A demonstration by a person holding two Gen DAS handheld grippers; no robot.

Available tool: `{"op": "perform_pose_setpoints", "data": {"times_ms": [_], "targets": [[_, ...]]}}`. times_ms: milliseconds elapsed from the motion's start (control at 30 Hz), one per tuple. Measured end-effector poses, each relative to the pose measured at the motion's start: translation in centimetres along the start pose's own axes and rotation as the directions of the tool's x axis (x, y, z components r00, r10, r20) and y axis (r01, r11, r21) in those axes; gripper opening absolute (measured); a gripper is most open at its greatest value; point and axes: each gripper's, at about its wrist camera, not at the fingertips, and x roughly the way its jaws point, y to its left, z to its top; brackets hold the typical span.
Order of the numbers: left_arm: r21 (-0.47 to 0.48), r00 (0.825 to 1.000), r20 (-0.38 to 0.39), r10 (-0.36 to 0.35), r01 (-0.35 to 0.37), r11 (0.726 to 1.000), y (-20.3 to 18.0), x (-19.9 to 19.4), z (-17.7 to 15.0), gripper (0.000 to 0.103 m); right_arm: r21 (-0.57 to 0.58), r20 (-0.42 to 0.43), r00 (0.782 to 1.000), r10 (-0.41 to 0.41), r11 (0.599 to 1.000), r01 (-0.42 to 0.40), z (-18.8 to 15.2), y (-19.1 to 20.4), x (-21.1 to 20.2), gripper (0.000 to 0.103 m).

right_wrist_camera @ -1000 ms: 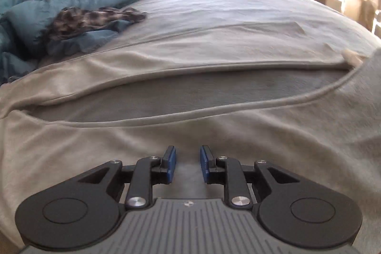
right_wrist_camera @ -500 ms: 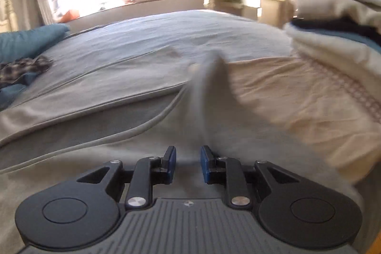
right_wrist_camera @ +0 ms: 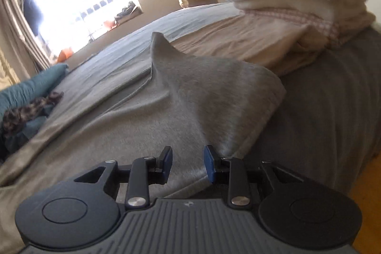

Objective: Fold clothes

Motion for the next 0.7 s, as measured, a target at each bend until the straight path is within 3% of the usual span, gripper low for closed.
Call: {"op": "perform_pose_setpoints", "data": {"times_ms": [167,300,400,500,567,633,700], "targets": [[-0.135,0.989,0.005,0.144,-0.143,0.981,5.5,-3.0,-0.3,0.059,-0.038,0.06,0.992,0.112,0.993,-0.11,-0.6,4.6,-3.3,0.035],[-0.232,0.975,0.036,0.221,-0.207,0.951,9.2,-5.8,-0.7,0.059,-0.115,0.012,0.958,0.287,0.952,-0.284,-1.7,11.2,-3.8,0.035],[-0.321,0.975,0.058,0.214,-0.185,0.929,11.4,-7.5,-1.4,0.059,-0.184,-0.093,0.91,0.405,0.891,-0.415,-3.8,17.3,-2.8,0.035],[-0.374,0.98,0.064,0.186,-0.15,0.915,12.8,-7.7,-1.9,0.059,-0.189,-0.243,0.827,0.506,0.812,-0.552,-7.0,22.6,-1.4,0.035],[-0.4,0.984,0.067,0.165,-0.125,0.908,13.7,-7.6,-2.1,0.059,-0.16,-0.338,0.78,0.526,0.785,-0.599,-9.1,24.7,-0.2,0.035],[-0.417,0.988,0.07,0.136,-0.095,0.904,14.2,-7.3,-2.2,0.059,-0.12,-0.398,0.78,0.484,0.815,-0.567,-10.4,25.0,0.9,0.035],[-0.435,0.992,0.078,0.1,-0.057,0.899,14.7,-6.9,-2.3,0.059,-0.089,-0.401,0.816,0.416,0.869,-0.487,-10.5,23.4,1.3,0.035]]}}
